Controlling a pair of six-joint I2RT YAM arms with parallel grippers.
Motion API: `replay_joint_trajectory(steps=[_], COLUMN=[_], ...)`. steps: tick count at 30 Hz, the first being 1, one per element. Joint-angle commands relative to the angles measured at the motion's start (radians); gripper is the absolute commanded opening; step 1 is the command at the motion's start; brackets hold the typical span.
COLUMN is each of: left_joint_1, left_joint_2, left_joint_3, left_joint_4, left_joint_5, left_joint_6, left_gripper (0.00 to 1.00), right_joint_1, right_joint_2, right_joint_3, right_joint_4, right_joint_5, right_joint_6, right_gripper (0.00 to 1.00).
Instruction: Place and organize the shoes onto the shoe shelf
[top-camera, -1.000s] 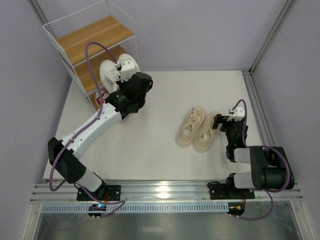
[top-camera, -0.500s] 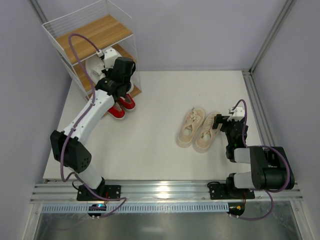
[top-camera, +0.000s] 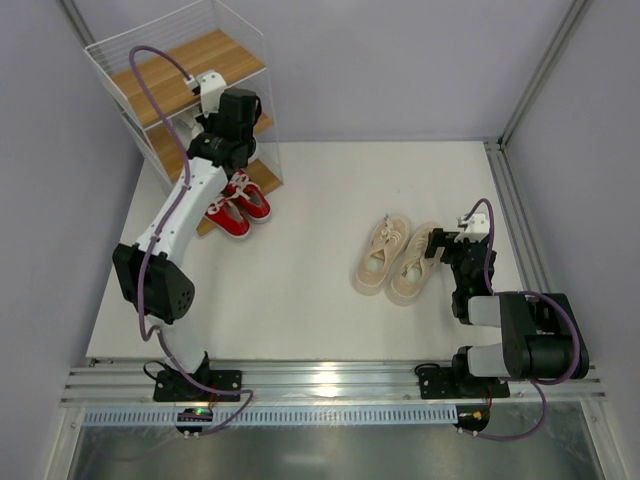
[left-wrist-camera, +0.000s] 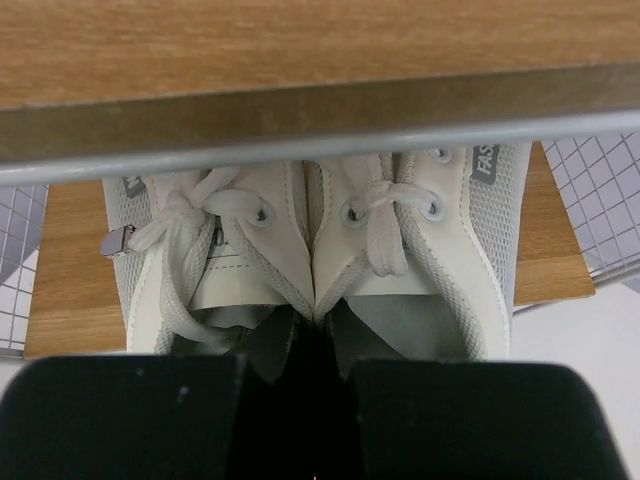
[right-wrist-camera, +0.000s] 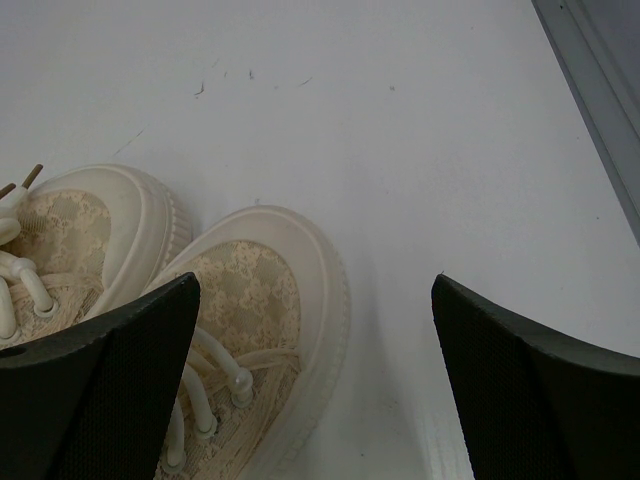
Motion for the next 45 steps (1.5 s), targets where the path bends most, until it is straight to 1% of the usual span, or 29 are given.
replay_joint_trajectory(steps=[1, 6, 11, 13, 15, 17, 18, 20, 21, 26, 27, 30, 34, 39, 43, 45], left_joint_1=[0.007, 0.017, 0.024, 0.024, 0.024, 0.023, 0.023, 0.024, 0.024, 0.023, 0.02, 0.009, -0.008, -0.051, -0.092, -0.121], left_joint_2=[-0.023, 0.018, 0.051, 0.055, 0.057, 0.054, 0.048, 0.04, 0.029, -0.006, -0.012, -0.031, -0.044, -0.049, -0.058, -0.086], left_joint_3=[0.081, 0.116, 0.123, 0.123, 0.123, 0.123, 0.124, 0.123, 0.123, 0.127, 0.127, 0.126, 0.118, 0.12, 0.115, 0.075], left_joint_4=[0.152, 0.144, 0.11, 0.104, 0.104, 0.106, 0.11, 0.109, 0.11, 0.078, 0.067, 0.049, 0.057, 0.057, 0.003, -0.011], left_joint_5=[-0.059, -0.064, -0.056, -0.052, -0.055, -0.056, -0.059, -0.059, -0.062, -0.044, -0.041, -0.033, -0.044, -0.061, -0.072, -0.075], left_joint_6=[0.063, 0.077, 0.045, 0.037, 0.029, 0.025, 0.023, 0.022, 0.019, 0.007, 0.003, -0.007, 0.0, 0.026, 0.019, 0.011], left_gripper=[0.0, 0.0, 0.0, 0.09, 0.21, 0.29, 0.37, 0.44, 0.5, 0.62, 0.66, 0.72, 0.75, 0.75, 0.75, 0.75], right_joint_1=[-0.002, -0.002, -0.002, -0.002, -0.002, -0.002, -0.002, -0.002, -0.002, -0.002, -0.002, -0.002, -0.002, -0.002, -0.002, -0.002], right_joint_2=[0.002, 0.002, 0.002, 0.002, 0.0, 0.002, 0.002, 0.002, 0.002, 0.002, 0.002, 0.002, 0.002, 0.0, 0.002, 0.002], right_joint_3=[0.021, 0.021, 0.021, 0.021, 0.02, 0.021, 0.021, 0.021, 0.021, 0.021, 0.021, 0.02, 0.021, 0.021, 0.021, 0.02], right_joint_4=[0.081, 0.081, 0.081, 0.081, 0.08, 0.081, 0.081, 0.081, 0.081, 0.08, 0.081, 0.081, 0.081, 0.081, 0.081, 0.081], right_joint_5=[-0.009, -0.009, -0.009, -0.009, -0.009, -0.009, -0.009, -0.009, -0.009, -0.009, -0.009, -0.009, -0.009, -0.009, -0.009, -0.009], right_joint_6=[-0.006, -0.006, -0.006, -0.006, -0.006, -0.006, -0.006, -0.006, -0.006, -0.006, -0.006, -0.006, -0.006, -0.006, -0.006, -0.006], right_gripper=[0.97, 0.97, 0.97, 0.97, 0.98, 0.97, 0.97, 0.97, 0.97, 0.97, 0.97, 0.97, 0.97, 0.97, 0.97, 0.97])
